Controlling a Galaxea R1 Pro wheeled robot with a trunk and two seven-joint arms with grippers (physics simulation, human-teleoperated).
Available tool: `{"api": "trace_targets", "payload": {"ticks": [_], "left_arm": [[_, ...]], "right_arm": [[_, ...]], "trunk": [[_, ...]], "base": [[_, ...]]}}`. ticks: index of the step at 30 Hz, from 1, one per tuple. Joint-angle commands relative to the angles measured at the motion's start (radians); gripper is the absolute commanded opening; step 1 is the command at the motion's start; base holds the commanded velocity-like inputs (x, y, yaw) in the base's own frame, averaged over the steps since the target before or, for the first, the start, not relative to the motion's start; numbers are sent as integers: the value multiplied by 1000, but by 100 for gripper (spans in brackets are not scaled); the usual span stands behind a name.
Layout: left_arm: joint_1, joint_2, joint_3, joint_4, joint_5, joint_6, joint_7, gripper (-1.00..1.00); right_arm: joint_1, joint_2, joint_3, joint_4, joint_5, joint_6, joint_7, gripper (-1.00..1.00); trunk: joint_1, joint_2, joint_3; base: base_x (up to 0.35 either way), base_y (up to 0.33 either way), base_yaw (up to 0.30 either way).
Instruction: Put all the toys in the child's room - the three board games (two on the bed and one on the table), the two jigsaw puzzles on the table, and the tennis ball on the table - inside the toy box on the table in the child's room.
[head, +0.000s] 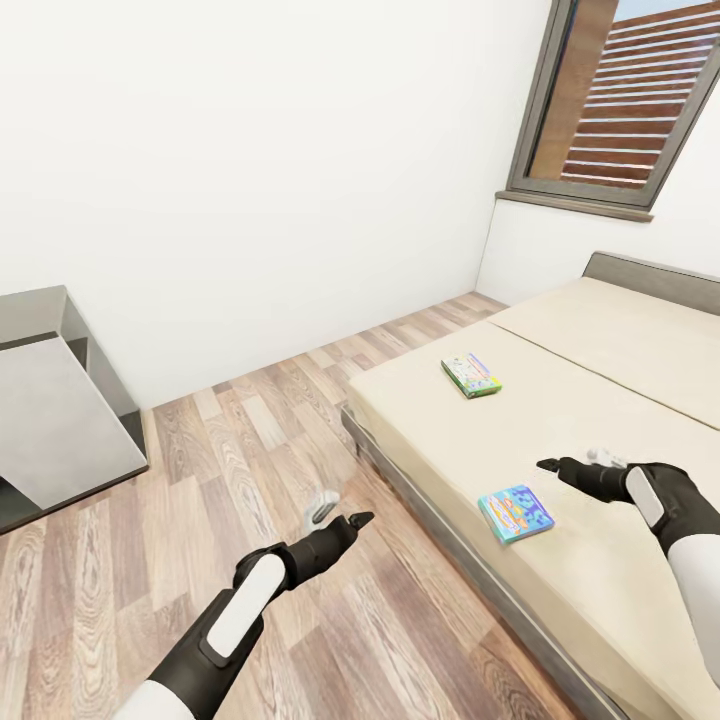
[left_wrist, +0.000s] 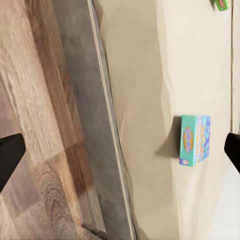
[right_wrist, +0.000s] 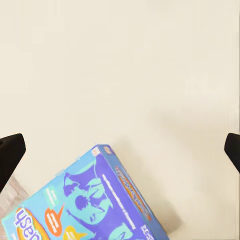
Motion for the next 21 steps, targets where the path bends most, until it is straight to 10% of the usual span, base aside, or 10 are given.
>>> {"api": "trace_targets", "payload": {"ticks": [1, 21], "left_arm": [[-5, -2, 0, 19, 12, -5, 0, 100], [-127, -59, 6, 470, 27, -109, -260, 100]], "right_arm": [[1, -2, -14, -13, 1, 6, 4, 100], [187, -39, -84, -380, -38, 21, 59, 100]], "trunk": [[0, 0, -1], [0, 0, -1]], "base": [[0, 0, 0], [0, 0, 0]]}}
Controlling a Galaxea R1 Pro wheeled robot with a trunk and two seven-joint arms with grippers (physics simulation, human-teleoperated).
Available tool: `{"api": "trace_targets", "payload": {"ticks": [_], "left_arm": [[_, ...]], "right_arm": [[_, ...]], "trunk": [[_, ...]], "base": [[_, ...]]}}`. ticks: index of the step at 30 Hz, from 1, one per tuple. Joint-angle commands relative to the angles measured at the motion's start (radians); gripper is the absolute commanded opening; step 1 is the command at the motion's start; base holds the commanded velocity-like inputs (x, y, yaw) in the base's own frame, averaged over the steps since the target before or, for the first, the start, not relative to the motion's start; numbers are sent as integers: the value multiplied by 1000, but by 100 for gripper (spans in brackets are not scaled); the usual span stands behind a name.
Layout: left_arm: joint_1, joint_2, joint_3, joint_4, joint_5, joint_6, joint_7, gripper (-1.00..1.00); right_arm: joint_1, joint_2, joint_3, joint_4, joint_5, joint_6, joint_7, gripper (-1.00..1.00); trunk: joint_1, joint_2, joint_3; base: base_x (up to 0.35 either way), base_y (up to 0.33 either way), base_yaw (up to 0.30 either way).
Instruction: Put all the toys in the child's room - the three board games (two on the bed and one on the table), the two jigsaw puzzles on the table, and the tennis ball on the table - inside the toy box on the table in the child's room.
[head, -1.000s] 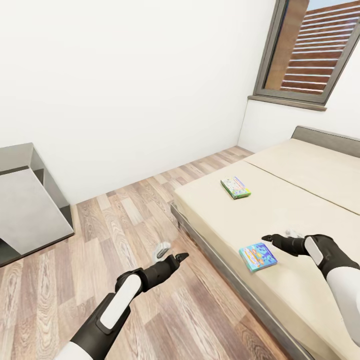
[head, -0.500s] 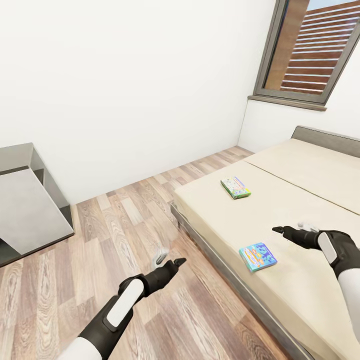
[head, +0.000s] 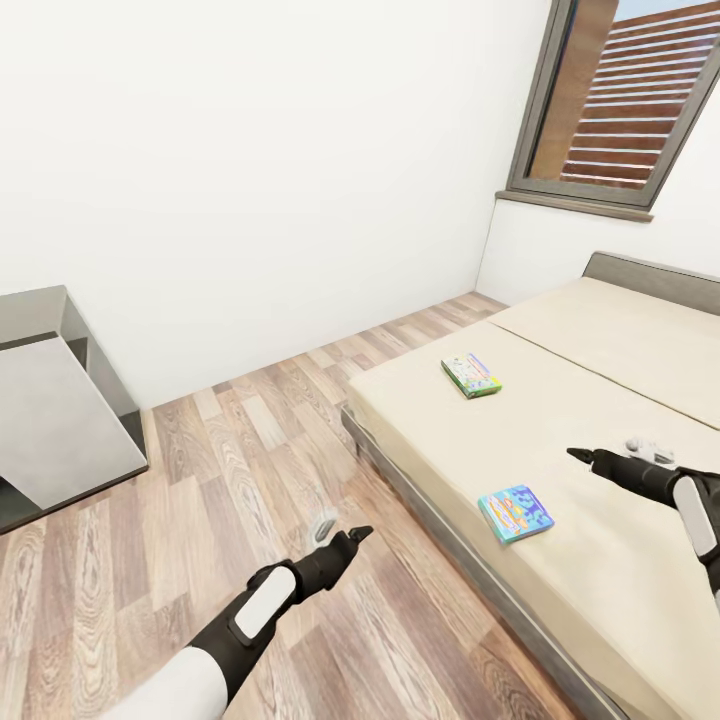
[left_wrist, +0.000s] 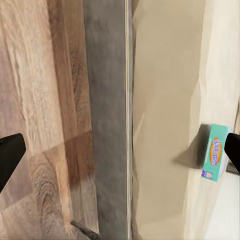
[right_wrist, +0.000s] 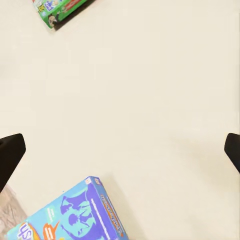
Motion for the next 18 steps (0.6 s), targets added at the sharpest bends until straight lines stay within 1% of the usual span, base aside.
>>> {"api": "trace_targets", "payload": {"ticks": [1, 2, 3, 5, 6, 7, 8, 10, 18], "left_arm": [[-10, -3, -1, 35, 6, -1, -30, 100], [-17, -6, -1, 65, 7, -4, -59, 100], [-17, -6, -1, 65, 7, -4, -59, 100], [-28, -8, 0, 110, 9, -8, -111, 100], [-28, -8, 0, 110, 9, -8, -111, 100], [-32, -9, 0, 127, 11, -9, -131, 100], [-32, -9, 0, 127, 11, -9, -131, 100], [-37, -10, 1, 150, 14, -11, -162, 100], [-43, -11, 2, 180, 17, -15, -199, 100]], "right_arm": [[22, 0, -15, -43, -8, 10, 9, 100], [43, 1, -28, -85, -14, 16, 14, 100], [43, 1, -28, -85, -14, 16, 14, 100], [82, 3, -51, -161, -23, 31, 21, 100], [82, 3, -51, -161, -23, 31, 21, 100], [98, 4, -60, -193, -27, 38, 23, 100], [98, 4, -60, -193, -27, 38, 23, 100], [123, 6, -73, -242, -32, 49, 27, 100], [152, 10, -89, -302, -38, 63, 31, 100]], "trunk": [[0, 0, -1], [0, 0, -1], [0, 0, -1], [0, 0, -1], [0, 0, -1], [0, 0, -1], [0, 0, -1], [0, 0, -1], [0, 0, -1]], "base": [[0, 0, 0], [0, 0, 0], [0, 0, 0], [0, 0, 0], [0, 0, 0], [0, 0, 0], [0, 0, 0], [0, 0, 0], [0, 0, 0]]}}
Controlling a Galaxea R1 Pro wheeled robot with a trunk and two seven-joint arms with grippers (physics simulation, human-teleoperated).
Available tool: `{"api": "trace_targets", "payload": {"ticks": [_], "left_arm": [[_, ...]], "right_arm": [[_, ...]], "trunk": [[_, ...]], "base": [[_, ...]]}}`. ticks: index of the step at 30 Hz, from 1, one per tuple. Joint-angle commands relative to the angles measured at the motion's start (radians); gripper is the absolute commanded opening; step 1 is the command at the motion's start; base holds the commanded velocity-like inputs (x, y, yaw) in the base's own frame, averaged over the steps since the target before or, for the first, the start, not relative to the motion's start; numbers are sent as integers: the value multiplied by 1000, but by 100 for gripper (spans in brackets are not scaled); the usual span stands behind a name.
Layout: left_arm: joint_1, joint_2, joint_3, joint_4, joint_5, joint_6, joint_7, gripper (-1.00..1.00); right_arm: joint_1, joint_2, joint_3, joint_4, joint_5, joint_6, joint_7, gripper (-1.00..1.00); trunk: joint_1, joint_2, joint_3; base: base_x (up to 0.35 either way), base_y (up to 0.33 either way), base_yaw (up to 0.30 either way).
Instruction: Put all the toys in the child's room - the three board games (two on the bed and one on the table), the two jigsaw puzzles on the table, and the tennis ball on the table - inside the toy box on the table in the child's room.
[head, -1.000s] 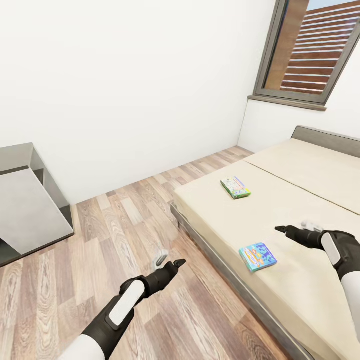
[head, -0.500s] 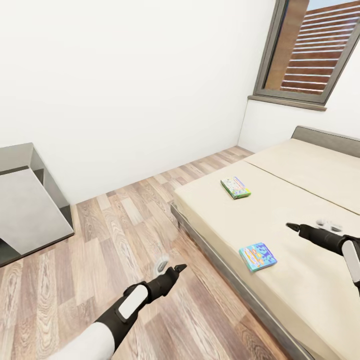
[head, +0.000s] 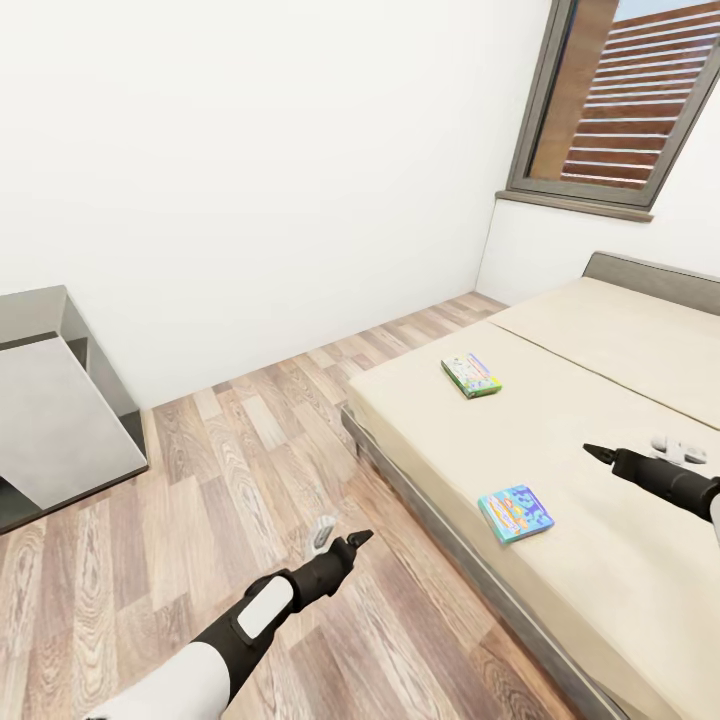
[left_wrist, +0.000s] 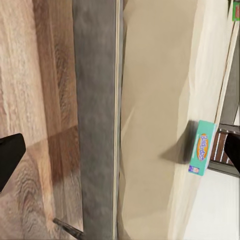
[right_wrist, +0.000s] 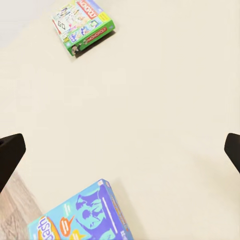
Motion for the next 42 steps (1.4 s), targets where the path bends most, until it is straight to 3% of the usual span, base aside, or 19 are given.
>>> {"api": "trace_targets", "payload": {"ticks": [1, 42], "left_arm": [[-1, 0, -4, 1, 8, 2, -2, 100], [-4, -1, -11, -3, 1, -2, -35, 100]], "right_arm": [[-1, 0, -2, -1, 0, 6, 4, 100], [15, 5, -7, -42, -4, 13, 6, 100]], "trunk": [[0, 0, -1], [0, 0, -1]], "base": [[0, 0, 0], [0, 0, 0]]}}
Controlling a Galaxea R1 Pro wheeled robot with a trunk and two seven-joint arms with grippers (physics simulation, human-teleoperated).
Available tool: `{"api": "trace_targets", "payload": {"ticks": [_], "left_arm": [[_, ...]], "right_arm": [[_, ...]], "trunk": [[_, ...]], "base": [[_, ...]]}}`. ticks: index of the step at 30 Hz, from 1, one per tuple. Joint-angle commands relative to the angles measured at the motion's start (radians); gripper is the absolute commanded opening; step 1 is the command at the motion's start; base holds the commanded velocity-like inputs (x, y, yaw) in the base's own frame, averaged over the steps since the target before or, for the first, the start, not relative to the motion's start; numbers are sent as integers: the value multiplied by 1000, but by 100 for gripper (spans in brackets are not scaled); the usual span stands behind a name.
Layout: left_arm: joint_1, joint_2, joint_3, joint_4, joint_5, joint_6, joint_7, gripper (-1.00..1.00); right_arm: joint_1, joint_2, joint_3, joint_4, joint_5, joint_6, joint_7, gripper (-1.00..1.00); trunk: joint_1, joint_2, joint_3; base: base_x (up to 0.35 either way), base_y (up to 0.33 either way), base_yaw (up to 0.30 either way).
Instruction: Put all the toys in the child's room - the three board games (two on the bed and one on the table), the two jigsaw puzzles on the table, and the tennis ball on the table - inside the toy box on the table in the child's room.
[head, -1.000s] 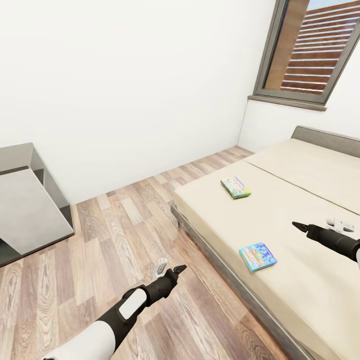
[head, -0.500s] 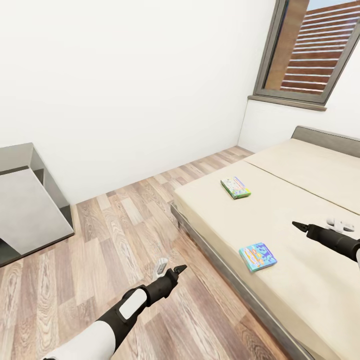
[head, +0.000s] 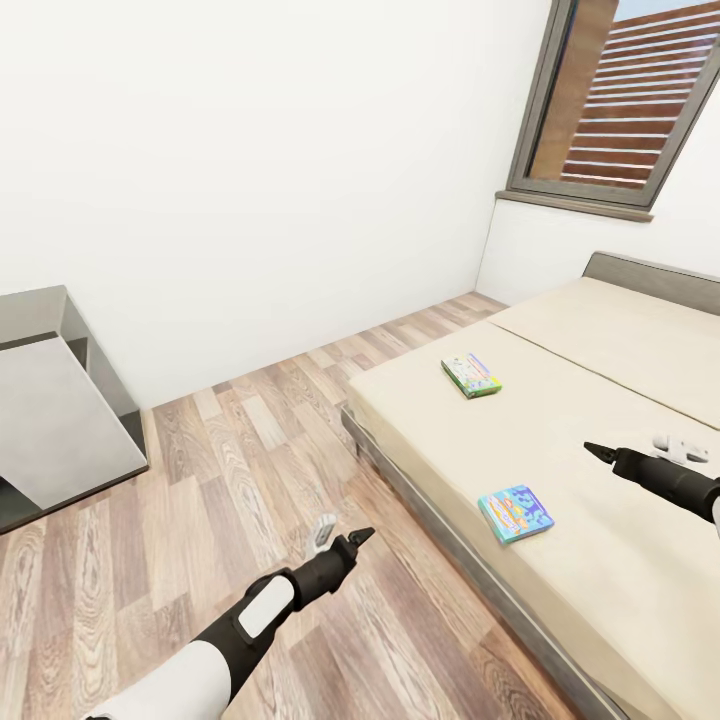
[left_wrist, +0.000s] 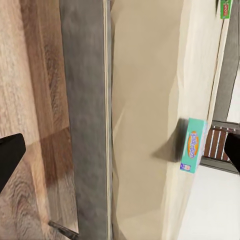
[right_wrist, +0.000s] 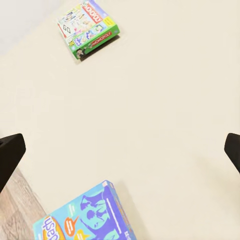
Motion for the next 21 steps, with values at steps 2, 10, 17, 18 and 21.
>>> {"api": "trace_targets", "payload": {"ticks": [2, 10, 17, 18, 21], "left_arm": [[-1, 1, -8, -6, 3, 2, -5, 100], [1, 6, -43, -33, -47, -1, -17, 100], [4, 7, -54, -43, -41, 4, -16, 100], [4, 7, -54, -43, -41, 4, -16, 100], [4, 7, -57, -45, -21, 8, -17, 100]], "right_arm": [[-1, 0, -2, -1, 0, 6, 4, 100], [-1, -1, -2, -3, 0, 8, 3, 100], [-1, -1, -1, -4, 0, 11, 3, 100], [-1, -1, -1, -4, 0, 11, 3, 100], [-2, -1, -1, -4, 1, 11, 3, 100]], "trunk": [[0, 0, -1], [0, 0, -1], [0, 0, -1], [0, 0, -1], [0, 0, -1]], "base": [[0, 0, 0], [0, 0, 0], [0, 0, 0], [0, 0, 0], [0, 0, 0]]}}
